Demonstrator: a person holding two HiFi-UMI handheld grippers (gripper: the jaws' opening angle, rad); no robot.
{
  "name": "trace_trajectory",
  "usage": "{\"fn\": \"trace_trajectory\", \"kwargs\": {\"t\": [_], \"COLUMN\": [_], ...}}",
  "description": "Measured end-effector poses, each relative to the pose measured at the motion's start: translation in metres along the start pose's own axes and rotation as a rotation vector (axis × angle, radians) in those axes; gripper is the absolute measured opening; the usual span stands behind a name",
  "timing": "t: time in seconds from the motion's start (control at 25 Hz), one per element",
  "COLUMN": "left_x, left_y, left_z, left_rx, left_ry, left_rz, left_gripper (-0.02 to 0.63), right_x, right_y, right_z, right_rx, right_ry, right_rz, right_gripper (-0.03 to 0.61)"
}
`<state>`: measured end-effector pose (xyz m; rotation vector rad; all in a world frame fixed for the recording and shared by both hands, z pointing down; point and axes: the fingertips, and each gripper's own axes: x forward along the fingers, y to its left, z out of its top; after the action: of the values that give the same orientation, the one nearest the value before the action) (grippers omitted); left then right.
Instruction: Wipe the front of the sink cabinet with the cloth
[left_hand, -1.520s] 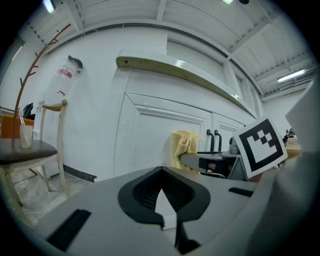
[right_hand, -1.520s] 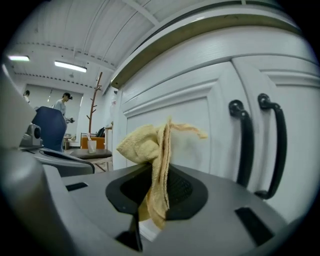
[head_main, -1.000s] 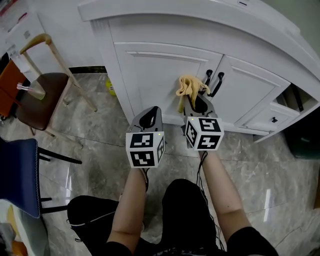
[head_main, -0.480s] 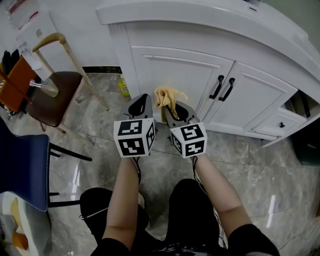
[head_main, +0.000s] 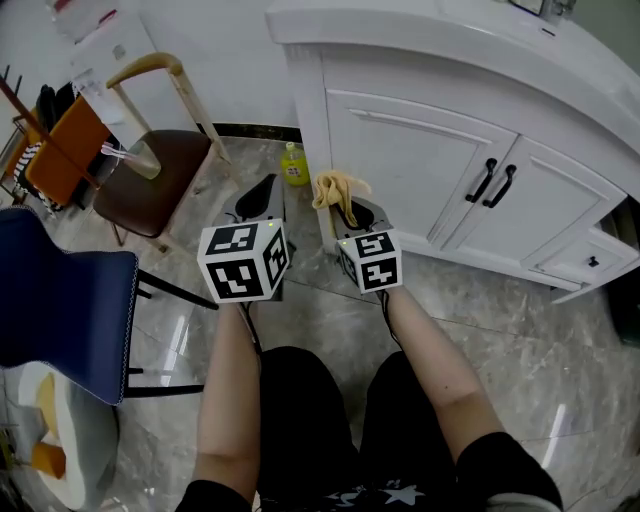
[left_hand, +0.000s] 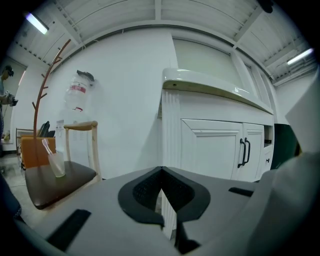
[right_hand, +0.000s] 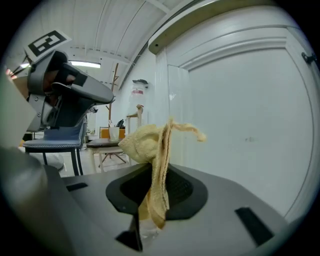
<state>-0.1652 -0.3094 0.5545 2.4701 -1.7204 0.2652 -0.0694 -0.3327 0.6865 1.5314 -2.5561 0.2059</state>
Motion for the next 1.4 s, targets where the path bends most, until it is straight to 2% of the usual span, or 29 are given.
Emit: {"fn": "trace_trajectory", "kwargs": {"t": [0.2, 0.4, 0.6, 0.84, 1.08, 1.24, 1.4], "left_x": [-0.003, 0.010, 0.028, 0.055, 0.071, 0.073, 0.073], "left_y": [0.021, 0.009, -0.019, -0.060, -0.098, -0.103, -0.089], "left_z": [-0.019, -0.042, -0.060, -0.092, -0.114, -0.114, -0.123], "left_rx": [-0.018, -0.020, -0.032, -0.027, -0.022, -0.031, -0.020], "left_ry": [0.003, 0.014, 0.012, 0.055, 0.072, 0.059, 0.069], "left_rz": [-0.006, -0.059, -0.133, -0.224, -0.343, -0.390, -0.383], "left_gripper": [0.014, 0.015, 0.014, 0.014, 0.015, 0.014, 0.014], "right_x": [0.011, -0.007, -0.043, -0.091, -0.133, -0.138, -0.116], "right_y": [-0.019, -0.052, -0.095, -0.141, -0.184, -0.184, -0.156], "right_z": [-0.013, -0.022, -0.035, -0.059, -0.079, -0.089, -0.095], "right_rx": [-0.019, -0.044, -0.036, -0.009, -0.017, -0.035, -0.054], "right_ry": [0.020, 0.025, 0.013, 0.029, 0.062, 0.081, 0.080], "right_rz": [-0.075, -0.154, -0.233, -0.324, -0.430, -0.435, -0.354], "right_gripper": [0.083, 0.083, 0.083, 0.083, 0.084, 0.084, 0.084]}}
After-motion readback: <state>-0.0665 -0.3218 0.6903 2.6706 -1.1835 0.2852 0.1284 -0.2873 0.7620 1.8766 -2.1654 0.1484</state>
